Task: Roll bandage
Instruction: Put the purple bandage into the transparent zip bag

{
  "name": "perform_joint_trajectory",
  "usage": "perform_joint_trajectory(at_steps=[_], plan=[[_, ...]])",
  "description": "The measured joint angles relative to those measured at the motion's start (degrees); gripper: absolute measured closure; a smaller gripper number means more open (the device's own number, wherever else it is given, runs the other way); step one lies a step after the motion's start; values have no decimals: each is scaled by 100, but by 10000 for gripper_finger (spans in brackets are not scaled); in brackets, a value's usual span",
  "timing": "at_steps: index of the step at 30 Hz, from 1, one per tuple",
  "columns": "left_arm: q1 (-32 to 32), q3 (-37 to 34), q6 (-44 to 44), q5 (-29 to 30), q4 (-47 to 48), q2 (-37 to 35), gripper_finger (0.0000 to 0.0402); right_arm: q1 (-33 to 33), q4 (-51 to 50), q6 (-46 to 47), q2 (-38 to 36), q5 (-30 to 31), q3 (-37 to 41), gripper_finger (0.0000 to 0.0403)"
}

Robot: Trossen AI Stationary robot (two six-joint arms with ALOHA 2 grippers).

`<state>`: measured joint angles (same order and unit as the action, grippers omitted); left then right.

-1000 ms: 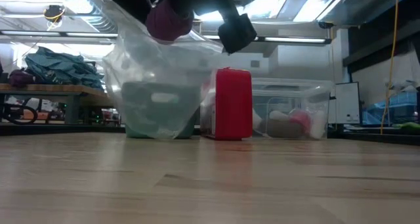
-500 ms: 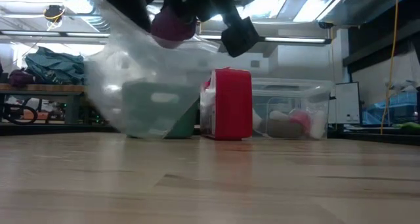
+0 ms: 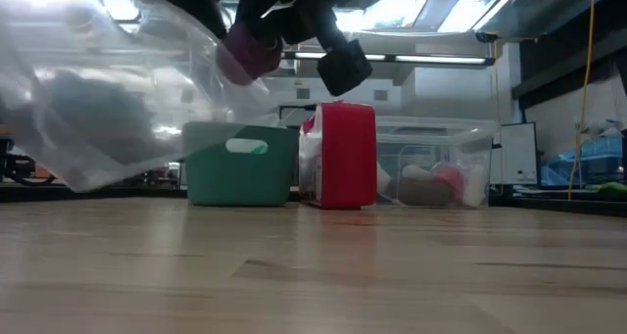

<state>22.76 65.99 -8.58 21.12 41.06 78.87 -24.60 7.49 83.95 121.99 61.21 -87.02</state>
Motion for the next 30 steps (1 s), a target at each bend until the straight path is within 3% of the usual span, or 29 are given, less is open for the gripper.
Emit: perform_joint_trajectory(at_steps=[15,21,30], plan=[[-122,0,373,25,98,-9,402,-97,285,-171,4,-722,4,377],[-92,1,427,66,151,-9,402,-200,321,-186,11,-660,4,377],[5,-4,492,302,150,9,402,-129,598,-192,11,-1567,-11,268]])
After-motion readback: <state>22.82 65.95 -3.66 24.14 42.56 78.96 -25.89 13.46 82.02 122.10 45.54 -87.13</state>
